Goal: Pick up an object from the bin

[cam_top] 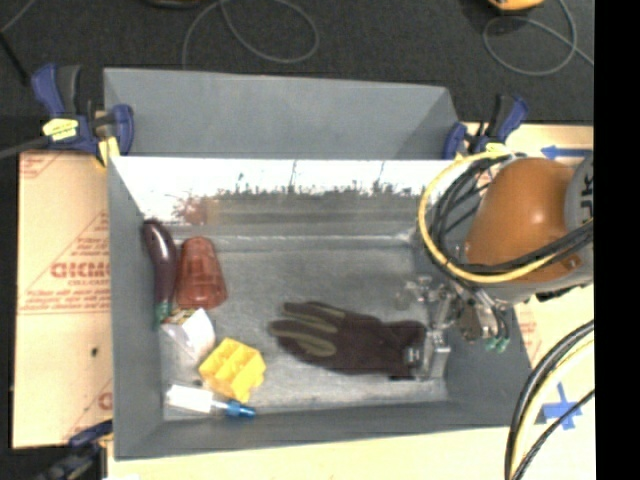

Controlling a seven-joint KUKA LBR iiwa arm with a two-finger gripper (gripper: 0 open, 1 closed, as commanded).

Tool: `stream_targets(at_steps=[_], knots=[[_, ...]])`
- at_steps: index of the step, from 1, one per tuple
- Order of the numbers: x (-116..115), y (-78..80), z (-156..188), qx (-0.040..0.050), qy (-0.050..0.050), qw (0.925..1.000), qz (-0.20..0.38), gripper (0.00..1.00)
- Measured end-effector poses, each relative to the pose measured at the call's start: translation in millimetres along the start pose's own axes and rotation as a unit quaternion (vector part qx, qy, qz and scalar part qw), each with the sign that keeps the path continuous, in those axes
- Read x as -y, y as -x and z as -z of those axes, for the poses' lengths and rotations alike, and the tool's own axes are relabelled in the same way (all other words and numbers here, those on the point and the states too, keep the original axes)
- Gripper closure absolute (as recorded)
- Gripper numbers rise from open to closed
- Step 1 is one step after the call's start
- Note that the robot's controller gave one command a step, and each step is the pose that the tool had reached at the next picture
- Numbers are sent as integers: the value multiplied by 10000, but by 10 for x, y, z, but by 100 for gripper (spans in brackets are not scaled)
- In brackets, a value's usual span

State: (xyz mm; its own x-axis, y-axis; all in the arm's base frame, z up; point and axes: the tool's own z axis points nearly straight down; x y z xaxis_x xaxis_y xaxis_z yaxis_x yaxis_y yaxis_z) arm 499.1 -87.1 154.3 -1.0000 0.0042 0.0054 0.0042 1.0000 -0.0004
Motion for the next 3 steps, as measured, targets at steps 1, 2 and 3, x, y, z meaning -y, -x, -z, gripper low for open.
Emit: stream_targets(at_steps=[1, 2, 3], knots=[[-1, 18, 42, 40, -7, 10000, 12, 0], [-62, 7, -584, 5, -3, 9800, -1989, 100], [-62, 8, -584, 4, -6, 9803, -1974, 100]])
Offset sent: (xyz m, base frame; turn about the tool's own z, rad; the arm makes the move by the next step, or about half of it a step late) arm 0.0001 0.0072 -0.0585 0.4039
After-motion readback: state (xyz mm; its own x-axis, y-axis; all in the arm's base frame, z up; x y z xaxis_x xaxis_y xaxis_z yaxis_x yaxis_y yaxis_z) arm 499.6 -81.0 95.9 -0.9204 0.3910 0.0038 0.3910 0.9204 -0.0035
